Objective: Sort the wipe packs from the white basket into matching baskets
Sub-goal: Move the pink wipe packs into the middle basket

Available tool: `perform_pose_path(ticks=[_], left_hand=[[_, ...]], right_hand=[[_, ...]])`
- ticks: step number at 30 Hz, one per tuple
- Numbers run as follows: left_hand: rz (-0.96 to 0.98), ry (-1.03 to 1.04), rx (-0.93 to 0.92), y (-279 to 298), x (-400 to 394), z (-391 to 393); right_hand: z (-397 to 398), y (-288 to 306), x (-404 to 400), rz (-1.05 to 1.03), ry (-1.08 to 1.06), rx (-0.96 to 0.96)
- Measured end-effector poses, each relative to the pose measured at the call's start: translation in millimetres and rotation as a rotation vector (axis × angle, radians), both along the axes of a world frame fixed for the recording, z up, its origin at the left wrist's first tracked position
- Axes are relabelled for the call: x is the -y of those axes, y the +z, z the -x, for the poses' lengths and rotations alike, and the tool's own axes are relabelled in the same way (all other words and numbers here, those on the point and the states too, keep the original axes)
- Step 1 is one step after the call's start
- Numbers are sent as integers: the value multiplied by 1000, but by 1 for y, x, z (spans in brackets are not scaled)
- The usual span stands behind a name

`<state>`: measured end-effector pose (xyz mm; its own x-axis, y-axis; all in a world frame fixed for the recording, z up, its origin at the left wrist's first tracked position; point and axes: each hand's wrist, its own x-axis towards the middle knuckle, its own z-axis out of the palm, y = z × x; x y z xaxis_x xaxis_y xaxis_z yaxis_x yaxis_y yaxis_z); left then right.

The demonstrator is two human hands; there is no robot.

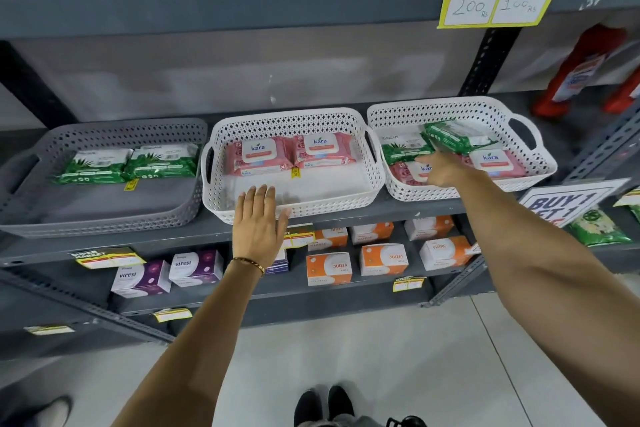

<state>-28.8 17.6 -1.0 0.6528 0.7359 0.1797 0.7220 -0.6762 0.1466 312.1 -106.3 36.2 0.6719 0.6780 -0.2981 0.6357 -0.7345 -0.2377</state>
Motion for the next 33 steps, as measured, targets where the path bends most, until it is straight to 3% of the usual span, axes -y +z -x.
perform_pose_path(ticks=[12,21,28,33], left_hand=[[-29,5,15,-7,-6,0],[-44,-8,22,-10,-7,2],[-5,81,53,-6,-12,16],[12,127,64,-5,-16,24]], right_hand=[[12,15,-4,78,1,152],[31,79,-27,212,-42,154],[96,125,-79,18,198,68],[163,90,-130,-103,327,-75]])
